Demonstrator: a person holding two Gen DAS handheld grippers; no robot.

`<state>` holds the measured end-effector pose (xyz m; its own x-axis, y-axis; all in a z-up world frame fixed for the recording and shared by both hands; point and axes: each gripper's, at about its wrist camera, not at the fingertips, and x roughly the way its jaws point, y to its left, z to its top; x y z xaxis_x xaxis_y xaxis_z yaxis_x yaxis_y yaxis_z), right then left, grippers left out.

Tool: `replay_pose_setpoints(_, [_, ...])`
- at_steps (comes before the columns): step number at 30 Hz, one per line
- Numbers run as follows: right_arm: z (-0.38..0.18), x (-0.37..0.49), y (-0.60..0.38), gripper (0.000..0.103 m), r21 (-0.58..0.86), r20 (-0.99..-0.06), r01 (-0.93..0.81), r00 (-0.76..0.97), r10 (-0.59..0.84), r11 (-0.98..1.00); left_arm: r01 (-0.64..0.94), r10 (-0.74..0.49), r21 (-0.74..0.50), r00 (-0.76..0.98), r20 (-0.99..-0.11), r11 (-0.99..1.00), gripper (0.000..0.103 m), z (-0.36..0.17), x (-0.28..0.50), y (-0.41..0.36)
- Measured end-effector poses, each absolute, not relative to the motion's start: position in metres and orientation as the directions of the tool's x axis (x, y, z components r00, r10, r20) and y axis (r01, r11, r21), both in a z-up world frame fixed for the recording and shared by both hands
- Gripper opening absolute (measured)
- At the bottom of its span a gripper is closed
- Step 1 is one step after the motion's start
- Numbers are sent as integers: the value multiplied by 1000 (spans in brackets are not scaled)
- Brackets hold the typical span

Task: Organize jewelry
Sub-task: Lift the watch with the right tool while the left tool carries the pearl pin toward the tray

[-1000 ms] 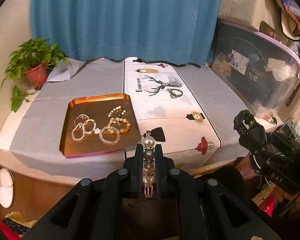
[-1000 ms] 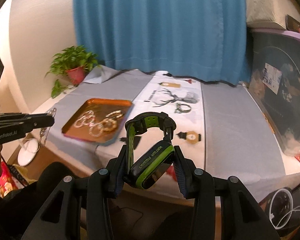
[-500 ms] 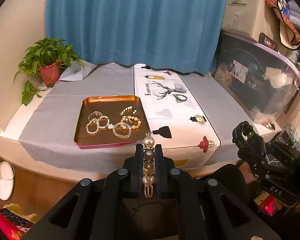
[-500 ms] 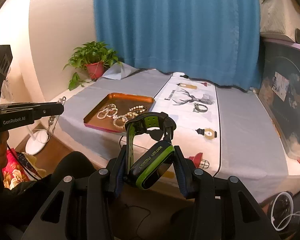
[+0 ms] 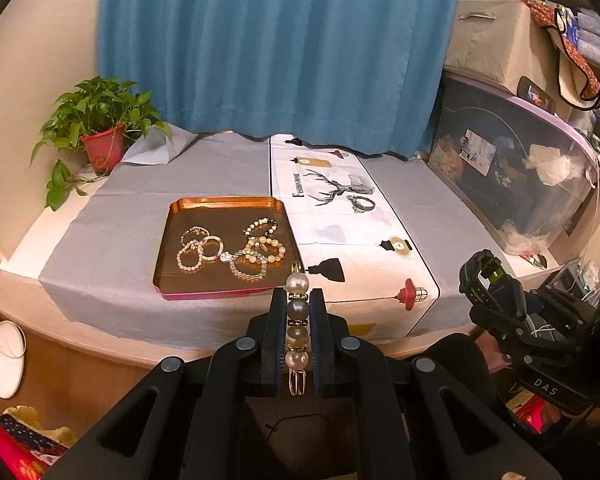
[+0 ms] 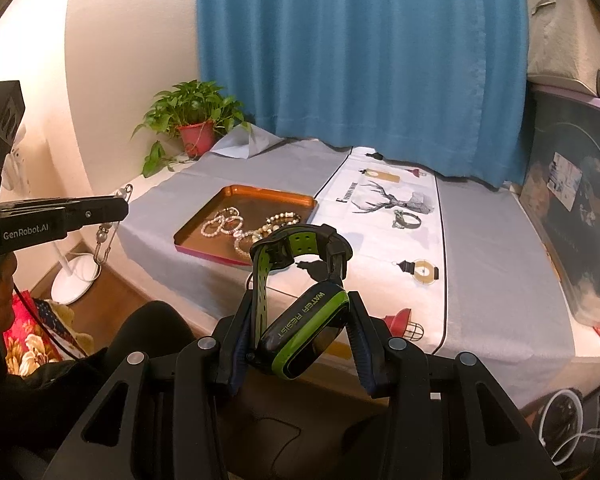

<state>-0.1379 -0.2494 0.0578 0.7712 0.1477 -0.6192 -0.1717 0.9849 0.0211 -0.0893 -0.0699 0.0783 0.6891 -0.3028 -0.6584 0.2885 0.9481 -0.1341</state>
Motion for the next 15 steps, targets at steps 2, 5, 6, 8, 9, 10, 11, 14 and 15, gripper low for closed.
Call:
replay_pose_setpoints(2, [58,-138,-249,44,23,-618,-172,772,149,985,287,-302,-134,689,-659,948,9,79,-90,-69])
replay_pose_setpoints(5, [56,-137,-249,44,23,-622,-174,769,150,984,285,-300,-135,687,-661,949,9,78,-88,-69])
replay_pose_setpoints(6, [55,-136,-249,44,23,-623,-175,767,151,984,285,-301,-136,687,-662,949,9,78,-88,-69])
replay_pose_setpoints(8, [54,-135,-249,44,22,-627,-179,764,153,984,282,-300,-137,685,-664,950,9,77,-84,-68])
replay_pose_setpoints(9, [53,-134,-249,44,22,-629,-179,762,153,984,280,-299,-138,684,-665,950,9,77,-83,-67])
replay_pose_setpoints(10, [52,-132,-249,44,22,-630,-180,761,153,983,279,-298,-139,684,-666,950,9,76,-81,-67])
replay_pose_setpoints(11, [51,-131,-249,44,23,-632,-180,760,154,983,277,-298,-140,682,-668,950,9,75,-79,-67])
replay_pose_setpoints(14, [49,-127,-250,44,23,-638,-178,755,152,984,273,-296,-143,679,-672,951,9,73,-75,-67])
replay_pose_setpoints(15, [49,-125,-250,44,24,-640,-179,753,152,984,271,-295,-145,677,-674,952,9,72,-73,-67])
